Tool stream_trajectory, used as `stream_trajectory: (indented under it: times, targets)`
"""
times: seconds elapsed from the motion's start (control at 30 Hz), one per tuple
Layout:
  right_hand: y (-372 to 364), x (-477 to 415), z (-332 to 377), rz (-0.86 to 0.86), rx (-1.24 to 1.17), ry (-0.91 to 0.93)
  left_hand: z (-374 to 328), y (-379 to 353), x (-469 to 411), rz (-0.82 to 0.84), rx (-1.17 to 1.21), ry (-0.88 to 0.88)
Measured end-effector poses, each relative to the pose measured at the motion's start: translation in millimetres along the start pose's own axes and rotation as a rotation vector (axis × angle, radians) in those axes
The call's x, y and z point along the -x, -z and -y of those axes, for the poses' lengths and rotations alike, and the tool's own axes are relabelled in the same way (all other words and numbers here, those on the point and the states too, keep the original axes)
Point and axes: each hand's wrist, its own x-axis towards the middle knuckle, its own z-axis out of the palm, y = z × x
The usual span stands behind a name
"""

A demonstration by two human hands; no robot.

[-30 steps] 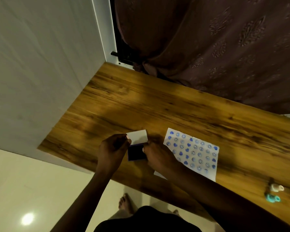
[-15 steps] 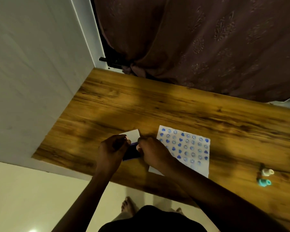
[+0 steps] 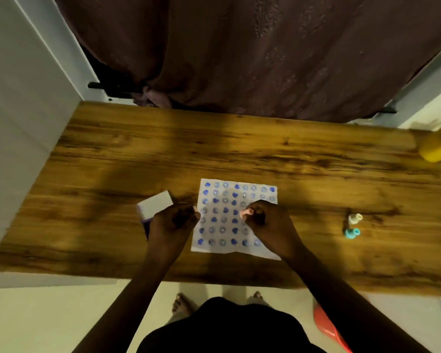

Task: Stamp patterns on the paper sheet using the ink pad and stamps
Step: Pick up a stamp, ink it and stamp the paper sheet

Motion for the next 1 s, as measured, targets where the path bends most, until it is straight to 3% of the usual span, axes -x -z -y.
stream_trajectory:
  times: [0.3,0.73,1.0]
  targets:
    - [34.4,17.9,-62.5,-0.039,0.217,0.023,-3.2,-44.7,-2.7,0.062,-0.109,-0.05]
    - [32.5,10.0,-71.4,0.067,0.331,0.108,1.0,-56.2,-10.6,0.031,-0.109,-0.023]
    - [29.9,14.9,-76.0,0.031,0.438,0.173,-2.9,-63.2,-13.9,0.036,-0.112,-0.028]
